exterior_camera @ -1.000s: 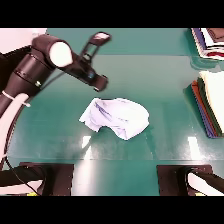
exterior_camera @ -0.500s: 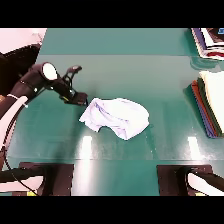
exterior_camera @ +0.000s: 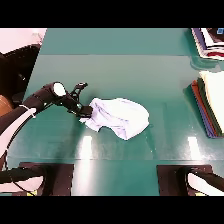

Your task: Fold the shirts.

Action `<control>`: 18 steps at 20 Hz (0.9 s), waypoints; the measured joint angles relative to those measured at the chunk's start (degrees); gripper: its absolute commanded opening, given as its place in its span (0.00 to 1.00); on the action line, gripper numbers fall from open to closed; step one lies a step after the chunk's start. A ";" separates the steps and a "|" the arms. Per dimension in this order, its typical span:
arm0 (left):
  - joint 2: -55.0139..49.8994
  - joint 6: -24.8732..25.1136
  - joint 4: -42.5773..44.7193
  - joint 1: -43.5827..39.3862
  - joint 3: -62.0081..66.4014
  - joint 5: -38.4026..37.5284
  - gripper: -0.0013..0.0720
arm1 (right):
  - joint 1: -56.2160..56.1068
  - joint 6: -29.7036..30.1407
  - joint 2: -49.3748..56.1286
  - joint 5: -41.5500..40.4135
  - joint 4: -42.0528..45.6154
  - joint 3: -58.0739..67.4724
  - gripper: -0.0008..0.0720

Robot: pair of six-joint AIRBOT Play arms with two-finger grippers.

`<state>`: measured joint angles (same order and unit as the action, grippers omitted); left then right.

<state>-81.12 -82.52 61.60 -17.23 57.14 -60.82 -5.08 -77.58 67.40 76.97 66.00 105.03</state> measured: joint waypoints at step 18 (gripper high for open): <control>7.58 0.07 2.43 6.34 10.51 -0.31 0.05 | -10.78 3.34 9.62 -13.99 -20.70 -54.80 0.74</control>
<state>-73.54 -82.46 64.03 -10.90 67.66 -61.12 -15.86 -74.24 77.01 62.98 45.30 50.24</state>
